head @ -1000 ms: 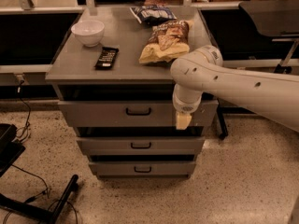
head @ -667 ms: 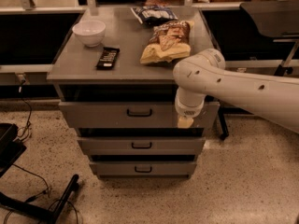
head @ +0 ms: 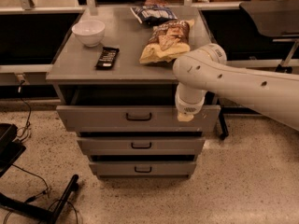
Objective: Open top drawer
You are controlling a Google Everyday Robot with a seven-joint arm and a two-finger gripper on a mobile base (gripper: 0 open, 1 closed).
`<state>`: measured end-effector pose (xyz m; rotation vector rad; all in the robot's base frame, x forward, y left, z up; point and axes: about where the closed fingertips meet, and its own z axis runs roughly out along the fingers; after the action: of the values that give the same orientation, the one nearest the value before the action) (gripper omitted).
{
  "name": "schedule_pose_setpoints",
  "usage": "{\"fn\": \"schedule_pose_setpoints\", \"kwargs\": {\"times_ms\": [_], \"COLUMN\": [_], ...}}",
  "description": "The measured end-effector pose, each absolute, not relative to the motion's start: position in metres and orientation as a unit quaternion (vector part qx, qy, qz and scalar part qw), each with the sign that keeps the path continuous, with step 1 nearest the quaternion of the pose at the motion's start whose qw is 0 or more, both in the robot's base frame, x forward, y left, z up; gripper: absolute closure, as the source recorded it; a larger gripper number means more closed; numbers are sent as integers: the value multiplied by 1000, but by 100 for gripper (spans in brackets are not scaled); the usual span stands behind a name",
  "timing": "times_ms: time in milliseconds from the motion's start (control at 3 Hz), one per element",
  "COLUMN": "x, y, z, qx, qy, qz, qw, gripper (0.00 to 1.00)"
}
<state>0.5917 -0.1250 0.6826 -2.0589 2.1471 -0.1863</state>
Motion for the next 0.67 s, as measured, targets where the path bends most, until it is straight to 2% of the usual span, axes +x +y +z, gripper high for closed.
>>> {"fn": "schedule_pose_setpoints", "kwargs": {"times_ms": [667], "x": [591], "y": [-125], "z": [697], "qx": [-689], "qy": [718], "qz": [-62], "qw": [80], "gripper": [100]}}
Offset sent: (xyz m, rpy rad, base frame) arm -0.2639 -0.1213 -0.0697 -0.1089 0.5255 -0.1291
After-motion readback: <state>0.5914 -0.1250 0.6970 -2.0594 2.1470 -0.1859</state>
